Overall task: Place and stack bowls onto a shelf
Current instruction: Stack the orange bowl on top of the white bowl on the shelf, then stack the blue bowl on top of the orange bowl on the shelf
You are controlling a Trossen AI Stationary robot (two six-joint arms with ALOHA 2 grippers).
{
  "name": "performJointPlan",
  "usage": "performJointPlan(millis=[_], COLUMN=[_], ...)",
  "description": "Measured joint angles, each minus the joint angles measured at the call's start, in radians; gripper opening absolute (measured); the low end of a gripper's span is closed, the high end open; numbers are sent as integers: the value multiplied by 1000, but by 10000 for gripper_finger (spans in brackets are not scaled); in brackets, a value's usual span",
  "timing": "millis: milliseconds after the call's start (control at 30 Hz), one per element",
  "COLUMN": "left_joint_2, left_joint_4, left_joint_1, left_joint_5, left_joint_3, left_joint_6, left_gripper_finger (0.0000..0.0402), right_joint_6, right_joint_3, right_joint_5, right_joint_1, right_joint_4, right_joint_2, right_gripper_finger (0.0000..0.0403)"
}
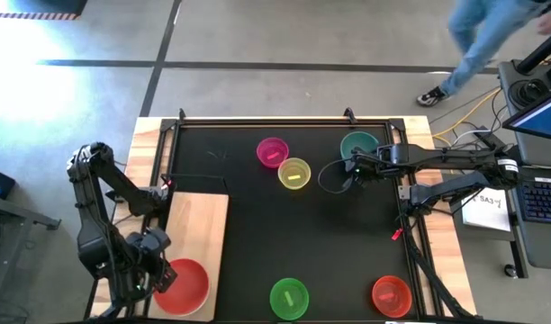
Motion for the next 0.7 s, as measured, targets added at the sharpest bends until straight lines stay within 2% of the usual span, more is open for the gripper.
performJointPlan(millis=[100,233,567,700], left_joint_2=[0,0,0,0], left_joint_4=[-38,-60,-91,-101], left_joint_1=[1,12,39,41], left_joint_5=[-10,-76,-117,-235], left_joint_3=[1,1,80,114], left_joint_6=[-1,-3,58,111], left_gripper_finger=[147,147,147,147], right_joint_6=[2,43,10,-16], right_joint_3=[-5,-5,-5,-6], right_joint_5=[0,0,4,5], right_joint_1=[0,-13,-146,-204], right_joint_4=[-3,-6,-8,-4], right_joint_2=[9,34,129,169], right_gripper_finger=[231,231,231,231])
